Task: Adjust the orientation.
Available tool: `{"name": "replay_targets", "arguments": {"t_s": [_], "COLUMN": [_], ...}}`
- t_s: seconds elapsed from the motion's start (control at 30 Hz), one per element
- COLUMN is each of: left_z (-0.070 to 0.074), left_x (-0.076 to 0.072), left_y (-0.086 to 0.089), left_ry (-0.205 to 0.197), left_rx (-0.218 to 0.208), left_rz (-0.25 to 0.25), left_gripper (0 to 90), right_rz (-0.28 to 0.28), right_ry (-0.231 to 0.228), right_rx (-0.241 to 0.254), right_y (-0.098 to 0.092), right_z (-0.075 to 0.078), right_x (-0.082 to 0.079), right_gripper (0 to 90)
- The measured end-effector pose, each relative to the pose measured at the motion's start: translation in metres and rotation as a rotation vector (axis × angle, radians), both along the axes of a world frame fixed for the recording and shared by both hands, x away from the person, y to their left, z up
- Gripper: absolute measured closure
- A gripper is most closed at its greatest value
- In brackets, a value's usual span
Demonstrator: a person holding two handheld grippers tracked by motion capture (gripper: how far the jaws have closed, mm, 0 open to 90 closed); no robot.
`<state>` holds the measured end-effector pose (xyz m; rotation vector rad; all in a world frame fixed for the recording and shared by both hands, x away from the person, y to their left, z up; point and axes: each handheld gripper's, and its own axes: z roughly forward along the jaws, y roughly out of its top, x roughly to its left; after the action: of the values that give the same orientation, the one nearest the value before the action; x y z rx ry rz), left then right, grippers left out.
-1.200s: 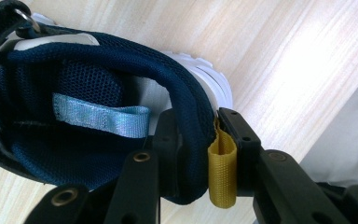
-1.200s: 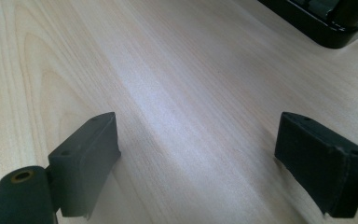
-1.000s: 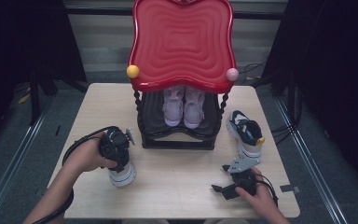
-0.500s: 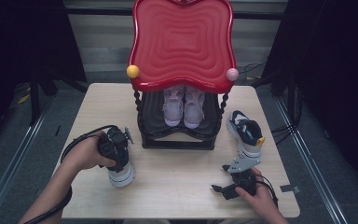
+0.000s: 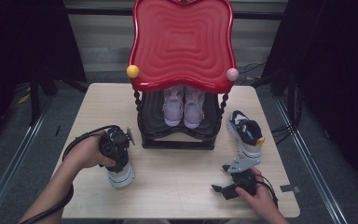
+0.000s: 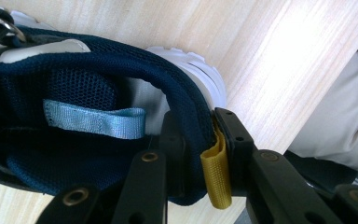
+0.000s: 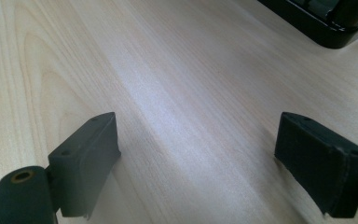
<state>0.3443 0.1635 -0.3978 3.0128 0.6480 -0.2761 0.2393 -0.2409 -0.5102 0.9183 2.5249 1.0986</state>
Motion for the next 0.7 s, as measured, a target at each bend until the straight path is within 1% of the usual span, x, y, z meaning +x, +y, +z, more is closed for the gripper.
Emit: {"name": "replay_targets", "arguments": {"t_s": [0.03, 0.13, 0.2, 0.23, 0.27, 0.33, 0.37, 0.4, 0.43, 0.47, 0.5, 0.57, 0.6, 0.63, 0.67, 0.7], "left_z": [0.0003, 0.0001, -0.0003, 0.0004, -0.0001, -0.0001, -0.0002, 0.0002, -0.0002, 0.0002, 0.0001, 0.0002, 0.0008, 0.0008, 0.0005, 0.0012], "left_x": [0.0005, 0.0004, 0.0001, 0.0015, 0.0005, 0.0005, 0.0004, 0.0012, -0.0001, -0.0006, -0.0006, -0.0017, -0.0007, -0.0008, -0.0017, -0.0005], "left_y": [-0.0002, 0.0005, 0.0019, 0.0031, 0.0033, 0.0034, 0.0029, 0.0026, 0.0016, 0.0003, -0.0004, -0.0023, -0.0029, -0.0034, -0.0044, -0.005], "left_ry": [0.002, 0.009, 0.006, 0.003, 0.001, -0.001, -0.001, 0.0, -0.001, -0.001, -0.005, -0.006, -0.008, -0.006, -0.009, -0.004], "left_rx": [0.003, -0.006, -0.014, -0.005, -0.015, -0.015, -0.014, -0.004, -0.009, 0.004, 0.009, 0.016, 0.02, 0.016, 0.012, 0.022], "left_rz": [-0.012, 0.001, 0.004, -0.012, 0.0, -0.004, -0.008, -0.023, -0.002, -0.007, -0.019, -0.004, -0.012, -0.004, 0.014, -0.003], "left_gripper": [74.5, 74.6, 74.4, 74.3, 74.1, 74.0, 73.9, 73.9, 73.9, 74.0, 74.2, 74.5, 74.6, 74.8, 75.0, 75.1], "right_rz": [0.0, 0.0, 0.0, 0.0, 0.0, 0.0, 0.0, 0.0, 0.0, 0.0, 0.0, 0.0, 0.0, 0.0, 0.0, 0.0], "right_ry": [0.0, 0.0, 0.0, 0.0, 0.0, 0.001, 0.001, 0.001, 0.001, 0.001, 0.001, 0.001, 0.001, 0.0, 0.0, 0.0], "right_rx": [0.0, 0.0, 0.0, 0.0, 0.0, 0.001, 0.0, 0.0, 0.0, 0.0, 0.0, 0.001, 0.0, 0.0, 0.0, 0.0], "right_y": [0.0, 0.0, 0.0, 0.0, 0.0, 0.0, 0.0, 0.0, 0.0, 0.0, 0.0, 0.0, 0.0, 0.0, 0.0, 0.0], "right_z": [0.0, 0.0, 0.0, 0.0, 0.0, 0.0001, 0.0001, 0.0001, 0.0, 0.0001, 0.0001, 0.0001, 0.0001, 0.0, 0.0001, 0.0], "right_x": [0.0, 0.0, 0.0, 0.0, 0.0, 0.0, 0.0, 0.0, 0.0001, 0.0, 0.0001, 0.0001, 0.0001, 0.0001, 0.0001, 0.0001], "right_gripper": [12.8, 12.8, 12.8, 12.8, 12.8, 12.7, 12.8, 12.8, 12.7, 12.8, 12.8, 12.8, 12.8, 12.8, 12.7, 12.8]}}
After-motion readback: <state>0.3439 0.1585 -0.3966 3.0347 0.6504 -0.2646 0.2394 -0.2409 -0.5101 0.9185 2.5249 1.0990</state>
